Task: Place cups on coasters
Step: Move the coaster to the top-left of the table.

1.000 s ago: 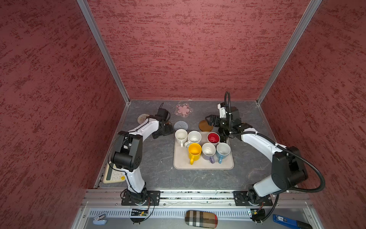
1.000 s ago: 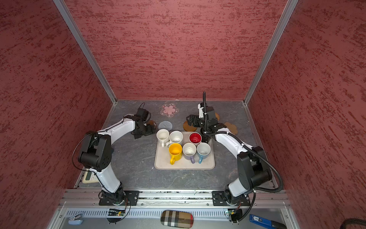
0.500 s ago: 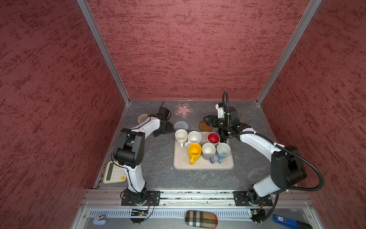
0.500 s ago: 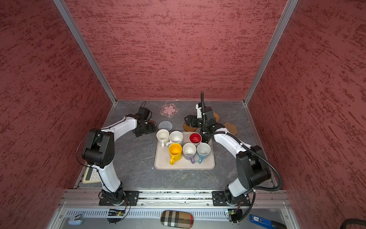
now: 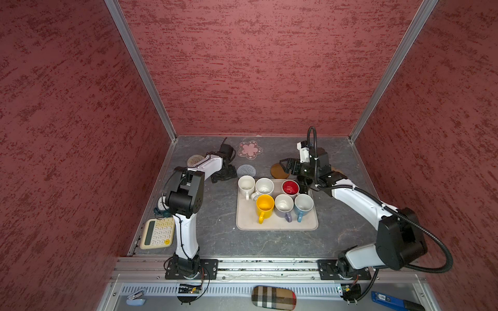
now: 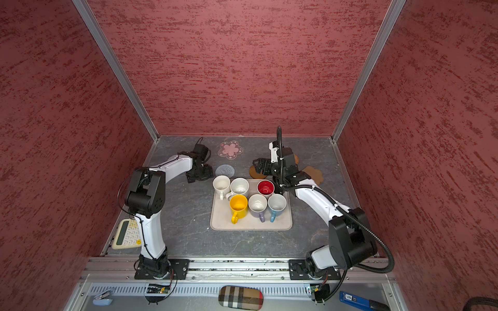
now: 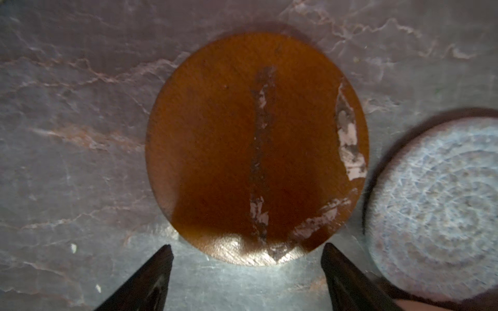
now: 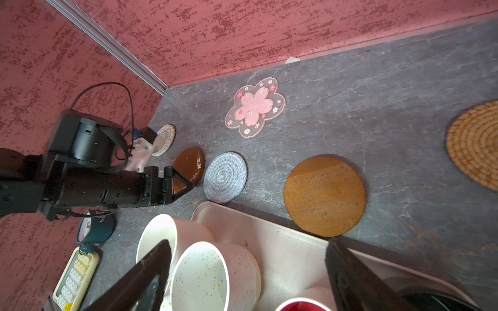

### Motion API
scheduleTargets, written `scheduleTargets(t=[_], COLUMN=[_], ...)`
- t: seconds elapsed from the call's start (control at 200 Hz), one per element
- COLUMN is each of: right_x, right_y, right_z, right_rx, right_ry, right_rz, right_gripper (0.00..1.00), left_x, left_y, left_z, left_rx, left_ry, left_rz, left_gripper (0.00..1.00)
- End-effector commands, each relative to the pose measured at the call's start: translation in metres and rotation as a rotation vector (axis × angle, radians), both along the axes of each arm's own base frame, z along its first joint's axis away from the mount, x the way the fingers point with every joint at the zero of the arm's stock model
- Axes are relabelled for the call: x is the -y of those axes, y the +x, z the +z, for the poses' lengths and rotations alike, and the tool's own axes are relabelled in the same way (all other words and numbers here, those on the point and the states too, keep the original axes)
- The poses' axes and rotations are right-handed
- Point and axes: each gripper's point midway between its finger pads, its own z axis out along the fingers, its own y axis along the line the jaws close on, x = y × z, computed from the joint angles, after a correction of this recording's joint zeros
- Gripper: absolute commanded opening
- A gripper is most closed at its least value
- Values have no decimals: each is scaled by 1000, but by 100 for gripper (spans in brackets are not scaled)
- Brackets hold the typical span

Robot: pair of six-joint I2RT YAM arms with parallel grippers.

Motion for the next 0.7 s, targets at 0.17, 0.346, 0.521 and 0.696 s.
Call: scheduleTargets(t=[0.17, 0.346, 0.521, 0.696], right_x=[-1, 0, -1, -2], right_y=[-6, -6, -5, -6], right_z=[10, 7, 5, 3], right_rx=[39, 35, 29, 20], right_ry=[9, -2, 2, 11], right_rz=[6, 5, 5, 8], right_gripper=[90, 90, 90, 90], left_x=[-7, -20, -33, -34], left_y=[13, 22, 33, 46], left_z=[-5, -6, -4, -4], left_rx=[-13, -10, -1, 12], left_ry=[27, 14, -19, -56], left_rz=[26, 55, 84, 81], left_gripper=[85, 85, 85, 83])
